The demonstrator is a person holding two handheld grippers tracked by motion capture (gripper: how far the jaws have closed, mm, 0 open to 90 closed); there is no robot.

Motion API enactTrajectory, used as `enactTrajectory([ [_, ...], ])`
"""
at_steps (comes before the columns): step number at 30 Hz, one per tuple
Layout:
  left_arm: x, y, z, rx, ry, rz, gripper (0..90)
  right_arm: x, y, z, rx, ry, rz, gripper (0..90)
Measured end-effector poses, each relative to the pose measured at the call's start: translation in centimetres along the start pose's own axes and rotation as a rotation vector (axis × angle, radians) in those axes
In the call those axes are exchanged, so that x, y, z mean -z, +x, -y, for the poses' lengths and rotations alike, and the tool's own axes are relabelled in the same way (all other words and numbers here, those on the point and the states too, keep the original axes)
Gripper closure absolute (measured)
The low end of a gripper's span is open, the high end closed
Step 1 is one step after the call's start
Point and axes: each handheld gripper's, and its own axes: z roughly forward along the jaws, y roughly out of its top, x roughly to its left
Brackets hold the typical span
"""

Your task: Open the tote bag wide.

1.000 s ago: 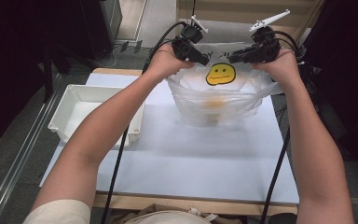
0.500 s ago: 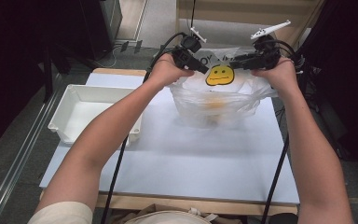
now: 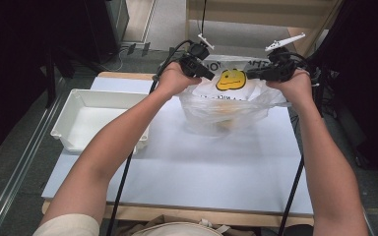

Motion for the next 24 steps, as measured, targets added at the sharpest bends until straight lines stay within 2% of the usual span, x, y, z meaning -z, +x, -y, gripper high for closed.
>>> enactTrajectory([
  [8,-0.9,0.1,0.5,-0.018,0.009,-0.032,90.0,-0.8,-0.3,1.2,-0.016,0.027,0.035,84.3],
  [11,-1.2,0.1,0.7,-0.007,-0.012,-0.03,90.0,-1.0,-0.5,1.7,-0.023,0.031,0.042,84.3],
  [19,-2.3,0.5,1.5,0.023,-0.015,-0.023,90.0,-1.9,-0.6,3.1,-0.041,0.033,0.056,84.3],
  [24,-2.4,0.4,1.5,0.019,-0.012,-0.015,90.0,-2.7,-0.5,3.7,-0.044,0.027,0.054,84.7],
])
